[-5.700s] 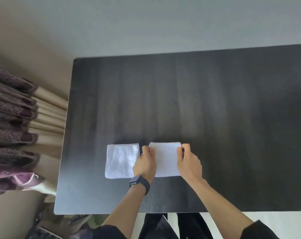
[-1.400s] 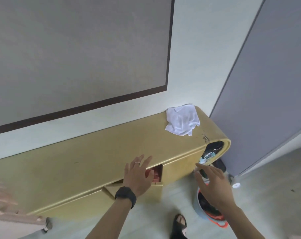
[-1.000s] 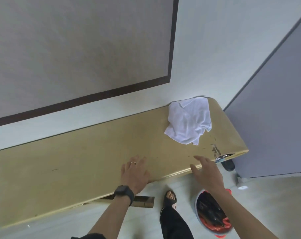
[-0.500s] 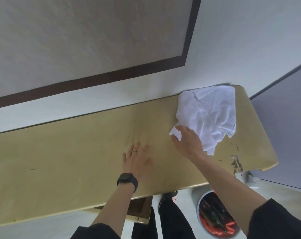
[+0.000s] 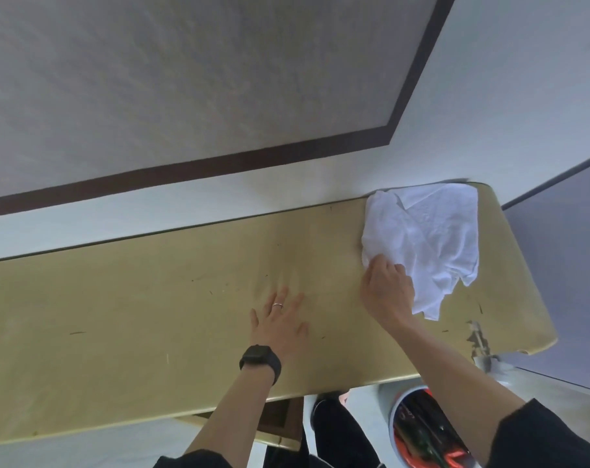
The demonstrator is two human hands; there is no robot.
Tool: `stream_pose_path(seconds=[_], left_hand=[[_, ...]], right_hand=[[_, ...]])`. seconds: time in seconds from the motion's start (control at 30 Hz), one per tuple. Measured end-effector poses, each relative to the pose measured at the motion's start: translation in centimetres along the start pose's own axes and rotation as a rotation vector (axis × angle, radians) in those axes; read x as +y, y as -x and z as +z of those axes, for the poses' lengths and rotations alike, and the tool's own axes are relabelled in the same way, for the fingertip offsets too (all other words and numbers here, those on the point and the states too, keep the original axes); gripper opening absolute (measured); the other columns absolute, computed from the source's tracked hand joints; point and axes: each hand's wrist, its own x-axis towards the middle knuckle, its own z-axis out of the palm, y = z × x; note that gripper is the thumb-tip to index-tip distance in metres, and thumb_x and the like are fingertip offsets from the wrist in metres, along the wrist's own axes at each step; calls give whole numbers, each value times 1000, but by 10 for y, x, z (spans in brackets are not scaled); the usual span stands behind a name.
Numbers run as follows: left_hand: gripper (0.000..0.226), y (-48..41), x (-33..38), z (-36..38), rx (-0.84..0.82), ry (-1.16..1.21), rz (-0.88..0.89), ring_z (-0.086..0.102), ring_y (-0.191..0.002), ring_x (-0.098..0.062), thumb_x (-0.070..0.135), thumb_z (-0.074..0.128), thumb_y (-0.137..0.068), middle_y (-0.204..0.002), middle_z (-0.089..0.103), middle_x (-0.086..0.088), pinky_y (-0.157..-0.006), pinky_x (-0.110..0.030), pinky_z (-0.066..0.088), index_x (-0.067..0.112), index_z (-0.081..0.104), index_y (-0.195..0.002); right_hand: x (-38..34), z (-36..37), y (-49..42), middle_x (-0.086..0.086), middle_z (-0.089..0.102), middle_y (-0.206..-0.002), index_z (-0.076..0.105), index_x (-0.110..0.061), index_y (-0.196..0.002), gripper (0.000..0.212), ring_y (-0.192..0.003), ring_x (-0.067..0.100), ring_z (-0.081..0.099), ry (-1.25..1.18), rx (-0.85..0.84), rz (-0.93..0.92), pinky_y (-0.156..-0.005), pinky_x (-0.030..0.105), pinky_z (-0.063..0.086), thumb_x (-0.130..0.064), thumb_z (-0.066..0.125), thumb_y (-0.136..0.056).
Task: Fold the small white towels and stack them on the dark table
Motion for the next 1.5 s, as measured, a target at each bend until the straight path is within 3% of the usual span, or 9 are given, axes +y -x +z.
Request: stream_pose_path(seconds=[0.2, 0.33, 0.53, 0.67, 0.8, 1.0, 1.27, 1.4, 1.5], left_hand=[[50, 11, 17, -40, 36, 72, 96, 38, -136, -27, 28, 41, -96, -153, 37, -3, -111, -42, 31, 28, 36, -146], [52, 32, 57, -76, 171, 179, 259, 39, -134, -26, 31, 45, -97, -148, 43, -2, -107, -42, 37, 29, 31, -148], [63, 82, 105, -129, 316, 216, 587, 37, -134, -14, 54, 60, -87, -152, 36, 10, -110, -37, 35, 48, 35, -144], [29, 114, 91, -136, 389, 184, 639, 60, -100, -14, 51, 53, -94, -109, 69, 10, -87, -35, 48, 33, 68, -111], [28, 133, 36, -126, 488, 168, 669, 62, -81, -17, 42, 46, -99, -91, 72, 8, -76, -36, 49, 28, 68, -110], [31, 157, -74, -131, 528, -75, 553, 63, -87, -24, 33, 43, -104, -97, 73, -2, -72, -29, 41, 21, 68, -117], [38, 152, -162, -177, 543, -171, 280, 54, -117, -15, 33, 29, -108, -128, 63, 8, -102, -27, 33, 32, 54, -137], [32, 142, -181, -199, 658, -169, 245, 59, -107, -19, 30, 39, -106, -114, 69, 6, -97, -31, 40, 28, 62, -128], [14, 136, -189, -212, 832, -186, 284, 67, -82, -23, 19, 65, -94, -84, 73, 4, -75, -35, 52, 24, 74, -102]], right_hand=[[16, -92, 33, 1, 64, -79, 49, -20, -101, 7, -67, 23, 62, -528, 38, 130, -59, 39, 52, -18, 42, -101], [12, -152, 59, -8, 69, -88, 62, -26, -102, 15, -84, 6, 63, -552, -3, 58, -65, 19, 43, -22, 48, -99], [-13, -211, 102, -23, 68, -73, 69, -37, -93, 8, -74, -6, 64, -472, -67, -99, -66, 11, 43, -35, 62, -95], [-38, -226, 131, -23, 69, -77, 72, -35, -94, 9, -74, -3, 65, -461, -95, -195, -67, 12, 46, -35, 63, -94], [-57, -217, 154, -22, 70, -82, 74, -34, -92, 8, -74, 1, 65, -500, -63, -254, -69, 12, 47, -30, 67, -92], [-78, -174, 167, -13, 70, -86, 75, -30, -99, 10, -77, 3, 63, -358, -20, -366, -72, 16, 48, -31, 67, -93], [-131, -133, 126, -9, 71, -101, 67, -27, -117, 27, -88, 20, 67, 59, -4, -538, -73, 37, 53, -36, 45, -103], [-159, -131, 100, -8, 70, -96, 67, -26, -113, 28, -85, 19, 66, 79, 75, -554, -68, 31, 49, -38, 44, -103], [-177, -133, 88, -7, 71, -100, 70, -24, -110, 25, -88, 19, 67, 24, 159, -558, -69, 33, 52, -34, 49, -102]])
